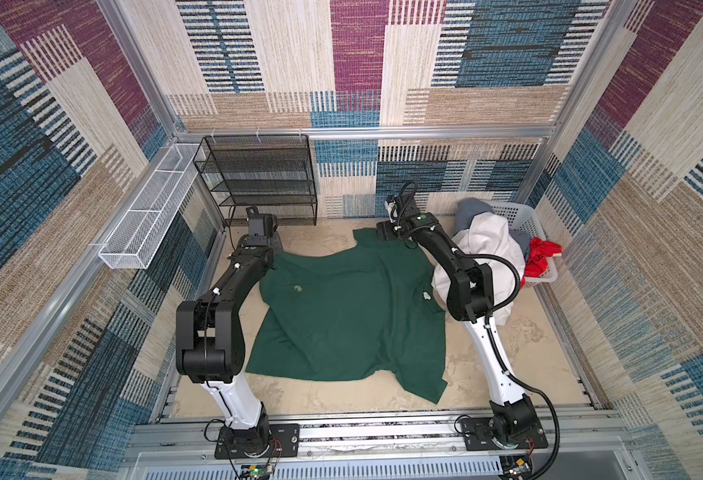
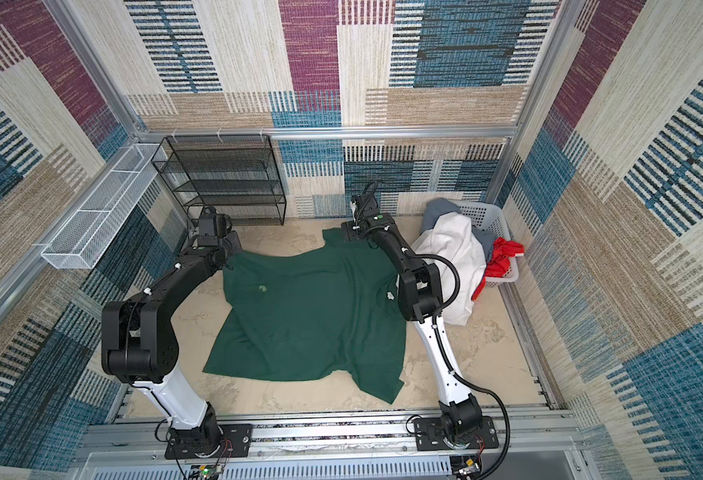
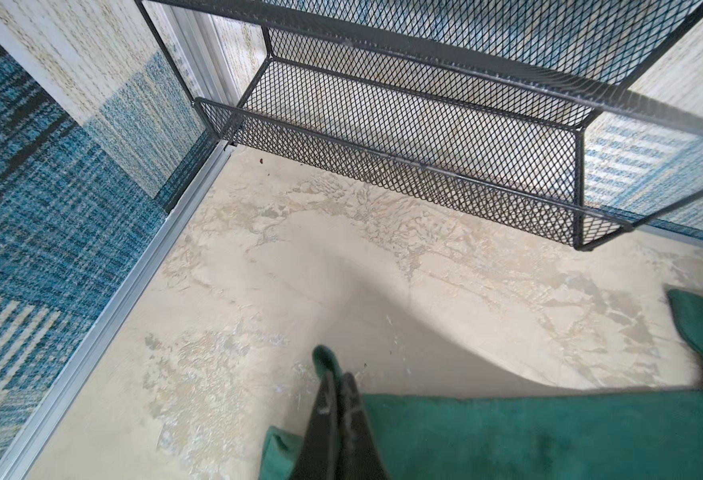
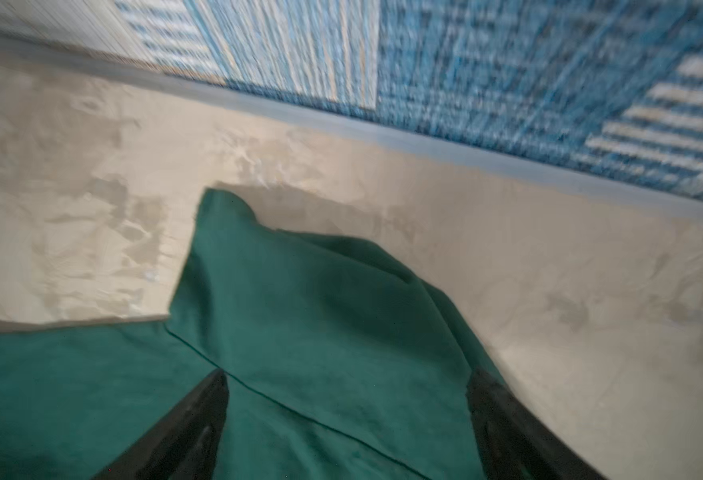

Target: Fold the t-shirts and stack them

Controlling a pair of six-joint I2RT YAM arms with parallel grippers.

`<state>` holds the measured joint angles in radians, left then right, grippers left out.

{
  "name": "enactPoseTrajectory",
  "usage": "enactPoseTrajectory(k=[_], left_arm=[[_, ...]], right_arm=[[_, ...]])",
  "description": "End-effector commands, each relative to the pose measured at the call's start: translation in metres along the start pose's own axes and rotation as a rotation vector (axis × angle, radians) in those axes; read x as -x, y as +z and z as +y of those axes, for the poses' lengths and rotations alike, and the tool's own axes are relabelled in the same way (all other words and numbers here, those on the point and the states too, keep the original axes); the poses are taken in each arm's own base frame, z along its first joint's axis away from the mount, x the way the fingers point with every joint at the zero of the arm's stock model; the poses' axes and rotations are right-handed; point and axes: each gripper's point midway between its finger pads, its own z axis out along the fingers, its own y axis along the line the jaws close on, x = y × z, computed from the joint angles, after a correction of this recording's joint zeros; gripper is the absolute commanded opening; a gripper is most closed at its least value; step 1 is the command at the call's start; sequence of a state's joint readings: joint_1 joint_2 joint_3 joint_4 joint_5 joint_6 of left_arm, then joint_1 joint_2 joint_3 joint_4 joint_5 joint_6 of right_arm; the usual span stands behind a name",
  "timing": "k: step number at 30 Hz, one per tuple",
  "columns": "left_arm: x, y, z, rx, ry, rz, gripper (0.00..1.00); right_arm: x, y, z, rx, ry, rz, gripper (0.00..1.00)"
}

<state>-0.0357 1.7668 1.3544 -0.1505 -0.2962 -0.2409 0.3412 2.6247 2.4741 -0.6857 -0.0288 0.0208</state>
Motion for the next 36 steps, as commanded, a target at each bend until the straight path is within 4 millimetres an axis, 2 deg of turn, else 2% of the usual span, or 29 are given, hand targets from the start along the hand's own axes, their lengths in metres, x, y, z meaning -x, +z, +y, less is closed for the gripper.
enactPoseTrajectory(k=[1, 8, 13, 20, 24, 27, 32, 36], left_arm=[[0.009, -0.002, -0.008, -0.046, -0.025, -0.033, 0.0], [0.006, 0.0, -0.013, -0.072, -0.024, -0.026, 0.0], [0.005, 0.002, -0.012, -0.063, -0.013, -0.023, 0.0], [0.002, 0.008, -0.013, -0.059, -0.003, -0.011, 0.0], [0.0, 0.012, -0.014, -0.062, -0.002, -0.002, 0.0], [-0.001, 0.017, -0.012, -0.052, -0.011, 0.012, 0.0], [0.008, 0.03, -0.012, -0.049, -0.038, 0.032, 0.0], [0.018, 0.043, -0.012, -0.025, -0.01, 0.04, 0.0]], right_arm=[[0.015, 0.001, -0.01, -0.042, -0.029, -0.073, 0.91], [-0.004, 0.029, -0.025, -0.043, -0.018, -0.027, 0.87], [0.0, 0.033, -0.019, 0.008, -0.043, -0.056, 0.85], [-0.003, 0.04, -0.014, 0.056, -0.053, -0.061, 0.57], [-0.002, 0.041, -0.016, 0.056, -0.065, -0.067, 0.33], [0.007, 0.035, -0.02, 0.029, -0.076, -0.09, 0.16], [0.031, 0.014, -0.032, -0.051, -0.076, -0.154, 0.04], [0.048, -0.01, -0.042, -0.127, -0.098, -0.198, 0.01]])
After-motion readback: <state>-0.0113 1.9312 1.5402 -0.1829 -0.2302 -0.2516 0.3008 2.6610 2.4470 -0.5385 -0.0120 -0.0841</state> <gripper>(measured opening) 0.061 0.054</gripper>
